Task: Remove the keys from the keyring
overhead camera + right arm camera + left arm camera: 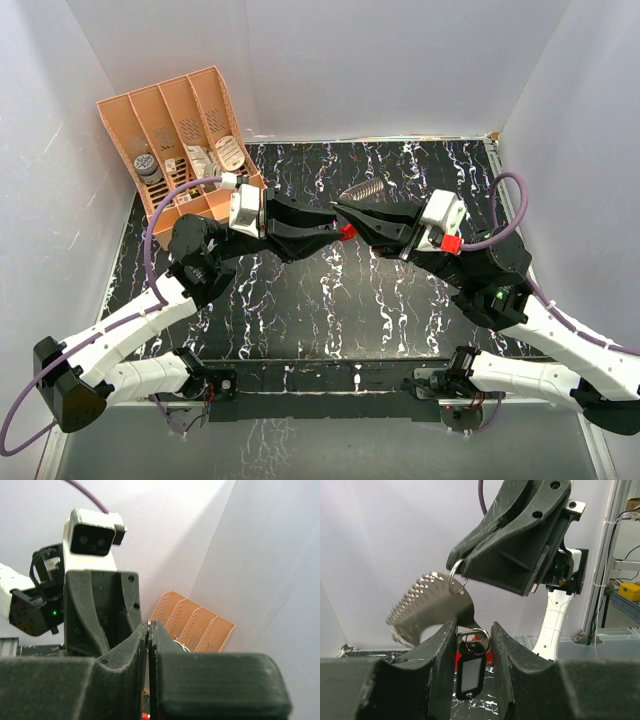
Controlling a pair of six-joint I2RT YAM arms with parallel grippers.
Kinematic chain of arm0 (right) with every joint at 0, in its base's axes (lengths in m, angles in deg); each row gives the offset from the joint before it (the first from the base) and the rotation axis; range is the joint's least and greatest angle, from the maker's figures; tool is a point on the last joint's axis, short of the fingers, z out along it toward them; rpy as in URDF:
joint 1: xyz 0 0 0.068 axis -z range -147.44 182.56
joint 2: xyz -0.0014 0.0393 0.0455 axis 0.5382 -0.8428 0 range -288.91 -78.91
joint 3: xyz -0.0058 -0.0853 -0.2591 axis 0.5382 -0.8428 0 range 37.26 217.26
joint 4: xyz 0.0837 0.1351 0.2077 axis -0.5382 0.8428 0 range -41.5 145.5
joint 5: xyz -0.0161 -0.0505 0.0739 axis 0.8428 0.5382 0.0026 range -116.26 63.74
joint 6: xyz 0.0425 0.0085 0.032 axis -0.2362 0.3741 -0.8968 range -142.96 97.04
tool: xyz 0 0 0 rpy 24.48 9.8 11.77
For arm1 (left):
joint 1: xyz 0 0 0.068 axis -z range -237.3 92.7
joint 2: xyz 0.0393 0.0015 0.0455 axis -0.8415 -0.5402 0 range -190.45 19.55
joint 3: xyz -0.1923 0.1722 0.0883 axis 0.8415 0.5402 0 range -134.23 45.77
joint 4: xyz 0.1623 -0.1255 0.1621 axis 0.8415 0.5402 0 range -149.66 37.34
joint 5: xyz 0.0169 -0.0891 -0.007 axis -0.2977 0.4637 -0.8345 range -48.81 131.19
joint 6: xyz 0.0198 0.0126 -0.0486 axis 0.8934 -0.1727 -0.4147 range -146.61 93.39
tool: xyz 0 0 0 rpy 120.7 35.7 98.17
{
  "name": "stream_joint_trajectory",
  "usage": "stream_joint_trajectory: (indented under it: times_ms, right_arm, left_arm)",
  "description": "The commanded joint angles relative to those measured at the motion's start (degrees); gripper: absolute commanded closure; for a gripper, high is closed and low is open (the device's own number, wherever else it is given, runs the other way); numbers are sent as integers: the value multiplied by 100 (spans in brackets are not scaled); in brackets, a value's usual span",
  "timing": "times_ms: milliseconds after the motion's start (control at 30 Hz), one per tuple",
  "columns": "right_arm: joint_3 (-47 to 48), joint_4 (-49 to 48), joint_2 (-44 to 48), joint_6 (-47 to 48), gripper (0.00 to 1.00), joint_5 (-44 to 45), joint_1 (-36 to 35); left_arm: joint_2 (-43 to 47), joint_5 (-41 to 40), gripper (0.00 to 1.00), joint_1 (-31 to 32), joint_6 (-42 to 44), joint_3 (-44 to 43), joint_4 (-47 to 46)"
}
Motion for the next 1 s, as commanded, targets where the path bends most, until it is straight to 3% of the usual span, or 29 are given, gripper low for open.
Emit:
stream_joint_trajectory:
  times_ms: [0, 167, 600, 967]
  right_arm:
    - [198, -975, 118, 148, 100, -57, -7]
    - [316, -862, 168, 266, 100, -4, -6]
    - [87, -177, 772, 629, 100, 961, -1]
    - [69, 111, 725, 819, 100, 1591, -7]
  left_arm:
    - [-31, 129, 100, 22, -32, 115, 97]
    - [84, -63, 100, 19, 165, 224, 360]
    - [981, -1667, 100, 23, 1348, 721, 1791]
    - [1168, -2177, 100, 22, 1740, 702, 2416]
